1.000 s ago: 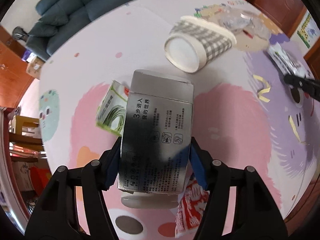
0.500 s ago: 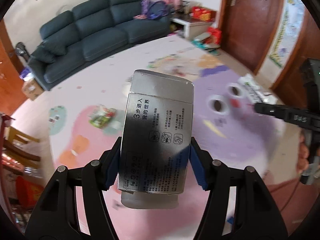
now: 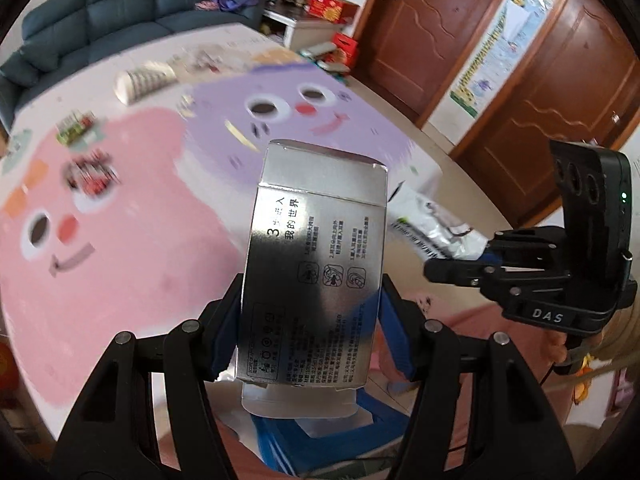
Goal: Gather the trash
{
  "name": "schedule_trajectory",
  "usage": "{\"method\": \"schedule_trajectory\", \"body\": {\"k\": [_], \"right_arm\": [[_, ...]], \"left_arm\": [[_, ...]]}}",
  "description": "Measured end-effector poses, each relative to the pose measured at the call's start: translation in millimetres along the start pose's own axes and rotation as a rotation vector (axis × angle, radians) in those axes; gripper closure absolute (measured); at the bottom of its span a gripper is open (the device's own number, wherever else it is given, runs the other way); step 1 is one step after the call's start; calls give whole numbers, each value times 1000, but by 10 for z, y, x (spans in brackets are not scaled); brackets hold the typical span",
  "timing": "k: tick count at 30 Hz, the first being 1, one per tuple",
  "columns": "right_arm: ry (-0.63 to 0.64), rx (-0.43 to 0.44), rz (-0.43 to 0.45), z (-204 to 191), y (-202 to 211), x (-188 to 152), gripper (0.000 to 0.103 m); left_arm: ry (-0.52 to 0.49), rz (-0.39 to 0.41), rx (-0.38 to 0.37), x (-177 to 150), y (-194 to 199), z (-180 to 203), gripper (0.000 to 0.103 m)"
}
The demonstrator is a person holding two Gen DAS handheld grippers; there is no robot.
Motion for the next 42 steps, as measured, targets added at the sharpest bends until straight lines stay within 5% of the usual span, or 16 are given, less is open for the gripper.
{"method": "schedule_trajectory", "body": {"k": [7, 24, 35, 42], "right_arm": [[-24, -27, -129, 151, -402, -700, 95], [-245, -96, -374, 647, -1764, -1714, 94], [-325, -98, -433, 944, -2647, -1791, 94], [-331, -94, -454, 1028, -2968, -1764, 94]], "left_arm": [[-122, -6, 18, -742, -396, 288, 44], [-131, -149, 87, -1838, -1699, 44, 44], [-102, -274, 142, -2069, -2483, -195, 44], [-145, -261, 225, -2082, -2740, -328, 44]]}}
Point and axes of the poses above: each gripper's, at about its wrist camera, not at the fingertips, and y roughly against the way its jaws point, z to its right, x to its top, the point moved 7 cm from there along -y, roughly the way its jaws point, and after that the axes turned 4 degrees about y, right-handed, at the moved point
